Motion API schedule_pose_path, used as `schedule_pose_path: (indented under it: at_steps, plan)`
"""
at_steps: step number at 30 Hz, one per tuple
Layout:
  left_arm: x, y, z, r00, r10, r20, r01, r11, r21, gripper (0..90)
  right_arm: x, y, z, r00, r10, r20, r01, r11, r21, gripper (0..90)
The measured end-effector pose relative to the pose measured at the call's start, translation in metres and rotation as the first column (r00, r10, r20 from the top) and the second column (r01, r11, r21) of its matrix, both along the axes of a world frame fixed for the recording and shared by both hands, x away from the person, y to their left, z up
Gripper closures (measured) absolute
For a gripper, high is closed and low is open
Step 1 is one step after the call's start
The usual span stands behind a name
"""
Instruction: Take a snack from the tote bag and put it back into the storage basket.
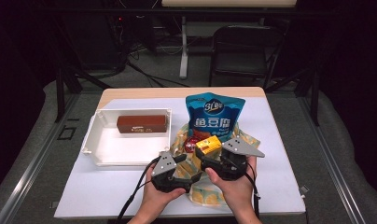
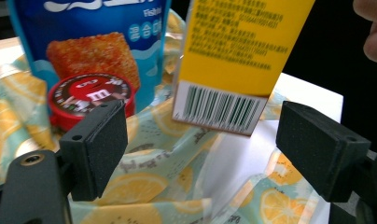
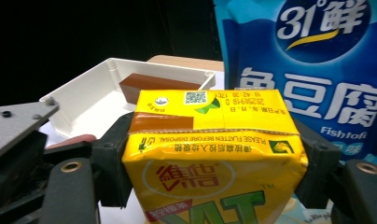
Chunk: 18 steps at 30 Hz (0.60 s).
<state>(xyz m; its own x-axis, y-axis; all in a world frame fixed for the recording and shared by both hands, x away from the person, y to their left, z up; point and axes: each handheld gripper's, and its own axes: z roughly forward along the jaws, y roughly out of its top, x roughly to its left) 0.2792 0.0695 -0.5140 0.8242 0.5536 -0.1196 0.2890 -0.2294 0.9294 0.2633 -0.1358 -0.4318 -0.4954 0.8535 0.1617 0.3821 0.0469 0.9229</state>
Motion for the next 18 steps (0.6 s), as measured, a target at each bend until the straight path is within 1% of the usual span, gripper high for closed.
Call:
schedule_pose_path:
  at_steps: [1, 2, 5, 6, 7, 8, 9, 10, 13, 14, 15, 16, 17, 18]
  plan:
    - [0.000, -0.001, 0.000, 0.9998, -0.018, -0.004, 0.018, 0.9998, -0.004, 16.8, -0.001, 0.001, 0.000, 1.0000, 0.004, -0.003, -0.004, 1.000, -0.002, 29.0]
    - [0.000, -0.002, 0.001, 1.0000, -0.002, 0.004, 0.002, 1.0000, -0.004, 16.9, -0.001, 0.001, 0.000, 1.0000, 0.006, -0.003, -0.006, 1.000, 0.000, 29.0]
    - [0.000, -0.005, 0.003, 0.9999, -0.004, 0.015, 0.004, 1.0000, -0.003, 17.2, -0.003, 0.003, -0.001, 0.9999, 0.011, -0.007, -0.011, 1.000, -0.004, 29.0]
    - [0.000, -0.006, 0.003, 0.9997, -0.021, 0.013, 0.021, 0.9997, -0.010, 17.4, -0.003, 0.004, -0.002, 0.9999, 0.014, -0.009, -0.014, 1.000, -0.007, 29.0]
    - [0.000, -0.007, 0.004, 0.9995, -0.026, 0.017, 0.026, 0.9996, -0.010, 17.5, -0.003, 0.005, -0.003, 0.9998, 0.016, -0.011, -0.016, 1.000, -0.005, 29.0]
    - [-0.001, -0.008, 0.004, 0.9996, -0.015, 0.025, 0.015, 0.9998, -0.012, 18.0, -0.004, 0.005, -0.003, 0.9997, 0.019, -0.015, -0.019, 1.000, -0.012, 29.0]
    - [-0.001, -0.010, 0.005, 0.9995, -0.007, 0.032, 0.007, 0.9999, -0.009, 18.5, -0.004, 0.006, -0.005, 0.9997, 0.018, -0.015, -0.018, 1.000, -0.007, 29.0]
    - [-0.001, -0.010, 0.006, 0.9992, -0.025, 0.031, 0.025, 0.9997, -0.009, 18.8, -0.004, 0.007, -0.005, 0.9995, 0.023, -0.021, -0.023, 1.000, -0.015, 29.0]
    - [-0.003, -0.012, 0.008, 0.9983, -0.014, 0.056, 0.015, 0.9999, -0.005, 22.2, -0.005, 0.010, -0.009, 0.9993, 0.026, -0.026, -0.027, 0.999, -0.020, 29.0]
    - [-0.003, -0.013, 0.008, 0.9981, -0.009, 0.061, 0.010, 0.9999, -0.009, 22.6, -0.005, 0.011, -0.010, 0.9991, 0.029, -0.029, -0.030, 0.999, -0.022, 29.0]
    - [-0.004, -0.014, 0.008, 0.9976, 0.008, 0.068, -0.008, 1.0000, -0.001, 22.7, -0.006, 0.012, -0.011, 0.9990, 0.032, -0.032, -0.033, 0.999, -0.024, 29.0]
    - [-0.004, -0.015, 0.008, 0.9974, 0.010, 0.071, -0.011, 0.9999, 0.002, 23.3, -0.006, 0.013, -0.012, 0.9988, 0.033, -0.035, -0.034, 0.999, -0.027, 29.0]
    - [-0.003, -0.015, 0.008, 0.9975, -0.003, 0.070, 0.003, 1.0000, 0.002, 23.7, -0.006, 0.014, -0.013, 0.9987, 0.036, -0.035, -0.037, 0.999, -0.027, 29.0]
    - [-0.003, -0.015, 0.008, 0.9973, -0.004, 0.073, 0.003, 1.0000, 0.008, 24.1, -0.007, 0.015, -0.013, 0.9987, 0.036, -0.035, -0.037, 0.999, -0.021, 29.0]
